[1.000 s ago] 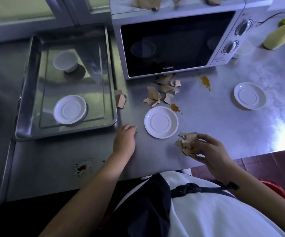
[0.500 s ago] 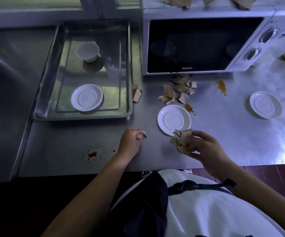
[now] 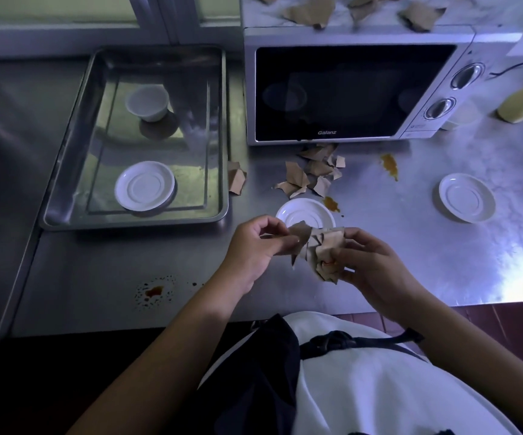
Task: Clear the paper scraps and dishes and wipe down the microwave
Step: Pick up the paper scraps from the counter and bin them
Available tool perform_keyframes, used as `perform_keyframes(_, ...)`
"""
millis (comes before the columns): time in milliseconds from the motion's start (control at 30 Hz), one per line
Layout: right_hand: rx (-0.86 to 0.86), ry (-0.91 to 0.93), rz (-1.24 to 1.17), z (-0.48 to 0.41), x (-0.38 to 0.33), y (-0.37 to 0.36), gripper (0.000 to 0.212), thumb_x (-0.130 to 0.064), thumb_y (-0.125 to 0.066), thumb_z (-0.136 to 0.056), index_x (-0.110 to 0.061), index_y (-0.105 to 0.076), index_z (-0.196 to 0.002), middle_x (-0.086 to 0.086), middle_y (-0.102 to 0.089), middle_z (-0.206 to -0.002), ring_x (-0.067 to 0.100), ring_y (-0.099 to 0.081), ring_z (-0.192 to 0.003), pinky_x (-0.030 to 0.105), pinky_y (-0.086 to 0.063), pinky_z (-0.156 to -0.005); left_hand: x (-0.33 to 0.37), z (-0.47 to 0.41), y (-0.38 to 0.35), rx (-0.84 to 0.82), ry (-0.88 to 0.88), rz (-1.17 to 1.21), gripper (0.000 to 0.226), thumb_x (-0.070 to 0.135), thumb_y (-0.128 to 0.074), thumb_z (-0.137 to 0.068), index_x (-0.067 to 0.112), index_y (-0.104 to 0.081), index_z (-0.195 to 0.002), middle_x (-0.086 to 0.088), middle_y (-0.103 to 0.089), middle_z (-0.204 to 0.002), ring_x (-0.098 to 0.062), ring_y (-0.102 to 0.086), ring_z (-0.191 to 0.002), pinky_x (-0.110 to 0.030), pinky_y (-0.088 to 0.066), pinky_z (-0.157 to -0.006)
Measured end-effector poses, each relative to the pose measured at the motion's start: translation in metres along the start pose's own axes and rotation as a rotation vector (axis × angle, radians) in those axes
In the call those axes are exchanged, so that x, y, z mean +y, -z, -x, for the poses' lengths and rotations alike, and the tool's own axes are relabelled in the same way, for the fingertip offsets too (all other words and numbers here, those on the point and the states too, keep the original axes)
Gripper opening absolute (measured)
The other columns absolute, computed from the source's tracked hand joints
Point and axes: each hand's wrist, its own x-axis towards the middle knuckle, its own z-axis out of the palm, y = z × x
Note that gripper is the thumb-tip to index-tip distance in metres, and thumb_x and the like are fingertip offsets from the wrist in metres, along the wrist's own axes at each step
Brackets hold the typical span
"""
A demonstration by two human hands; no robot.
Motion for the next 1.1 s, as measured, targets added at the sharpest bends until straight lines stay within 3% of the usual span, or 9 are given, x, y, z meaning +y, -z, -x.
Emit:
perform_keyframes(133, 0.006, 0.020, 0.014, -0.005, -0.006, 0.005, 0.026, 0.009, -0.058, -0.089, 0.010, -0.058, -0.114, 0.023, -0.068, -0.101, 0.033, -0.065, -0.084, 0.040, -0.053, -0.070, 0.014, 0.002, -0.023, -0.070, 0.021, 0.074, 0.027, -0.009, -0.069, -0.082, 0.017, -0.073, -0.076, 0.002, -0.072, -0.072, -0.007, -0.066, -0.064, -0.018, -0.054, -0.062)
perform_keyframes(300, 0.001, 0.020, 0.006, -0.010, -0.009, 0.018, 0.023, 0.010, -0.057, -0.090, 0.007, -0.061, -0.112, 0.020, -0.071, -0.096, 0.029, -0.068, -0.082, 0.039, -0.057, -0.072, 0.019, 0.005, -0.040, -0.103, 0.077, 0.091, 0.031, -0.006, -0.060, -0.090, 0.018, -0.078, -0.088, 0.000, -0.075, -0.084, -0.009, -0.069, -0.073, -0.020, -0.055, -0.067)
perform_keyframes(467, -0.003, -0.010, -0.025, -0.020, -0.016, 0.028, 0.021, 0.014, -0.057, -0.087, 0.003, -0.064, -0.103, 0.021, -0.072, -0.087, 0.029, -0.068, -0.073, 0.038, -0.060, -0.065, 0.021, 0.008, -0.045, -0.091, 0.131, 0.122, 0.029, -0.004, -0.058, -0.093, 0.015, -0.073, -0.108, -0.004, -0.069, -0.093, -0.013, -0.063, -0.080, -0.024, -0.054, -0.069)
perform_keyframes(667, -0.005, -0.107, -0.084, -0.039, -0.026, 0.049, 0.037, 0.009, -0.068, -0.080, 0.001, -0.058, -0.115, 0.021, -0.073, -0.091, 0.029, -0.069, -0.075, 0.034, -0.057, -0.061, 0.024, -0.003, -0.053, 0.137, 0.114, 0.158, 0.018, -0.003, -0.066, -0.089, 0.010, -0.070, -0.101, -0.007, -0.071, -0.084, -0.018, -0.070, -0.075, -0.029, -0.058, -0.067)
perform_keyframes(733, -0.039, -0.115, -0.115, -0.046, -0.029, 0.056, 0.036, 0.006, -0.072, -0.075, 0.002, -0.064, -0.110, 0.023, -0.074, -0.092, 0.028, -0.069, -0.071, 0.031, -0.055, -0.059, 0.022, -0.016, -0.045, 0.248, 0.089, -0.016, 0.016, 0.002, -0.066, -0.089, 0.015, -0.070, -0.098, -0.003, -0.071, -0.088, -0.014, -0.069, -0.079, -0.024, -0.055, -0.071)
perform_keyframes(800, -0.092, -0.101, -0.120, -0.052, -0.030, 0.064, 0.027, 0.006, -0.068, -0.079, 0.006, -0.067, -0.105, 0.027, -0.072, -0.094, 0.030, -0.063, -0.070, 0.033, -0.051, -0.061, 0.020, -0.032, -0.031, 0.318, 0.064, -0.350, 0.019, 0.007, -0.068, -0.088, 0.021, -0.070, -0.100, 0.004, -0.070, -0.093, -0.010, -0.065, -0.085, -0.021, -0.050, -0.077)
perform_keyframes(867, -0.110, -0.102, -0.125, -0.057, -0.030, 0.072, 0.023, 0.006, -0.064, -0.082, 0.009, -0.067, -0.105, 0.025, -0.069, -0.088, 0.030, -0.057, -0.068, 0.033, -0.048, -0.061, 0.020, -0.051, -0.015, 0.263, 0.074, -0.716, 0.026, 0.009, -0.067, -0.087, 0.024, -0.067, -0.109, 0.008, -0.067, -0.103, -0.009, -0.063, -0.094, -0.021, -0.045, -0.080)
perform_keyframes(967, -0.021, -0.151, -0.140, -0.061, -0.029, 0.085, 0.025, 0.005, -0.060, -0.088, 0.009, -0.063, -0.113, 0.022, -0.066, -0.090, 0.029, -0.058, -0.073, 0.033, -0.050, -0.063, 0.028, -0.088, 0.004, 0.151, 0.088, -1.152, 0.043, 0.007, -0.063, -0.084, 0.019, -0.063, -0.125, -0.002, -0.063, -0.125, -0.019, -0.059, -0.112, -0.028, -0.046, -0.090)
perform_keyframes(1100, 0.040, -0.174, -0.160, -0.060, -0.027, 0.097, 0.029, 0.005, -0.058, -0.089, 0.012, -0.059, -0.117, 0.020, -0.063, -0.093, 0.029, -0.057, -0.078, 0.032, -0.050, -0.066, 0.045, -0.143, 0.017, 0.050, 0.032, -1.694, 0.036, 0.000, -0.056, -0.083, 0.011, -0.060, -0.117, -0.011, -0.054, -0.132, -0.033, -0.055, -0.115, -0.038, -0.047, -0.091)
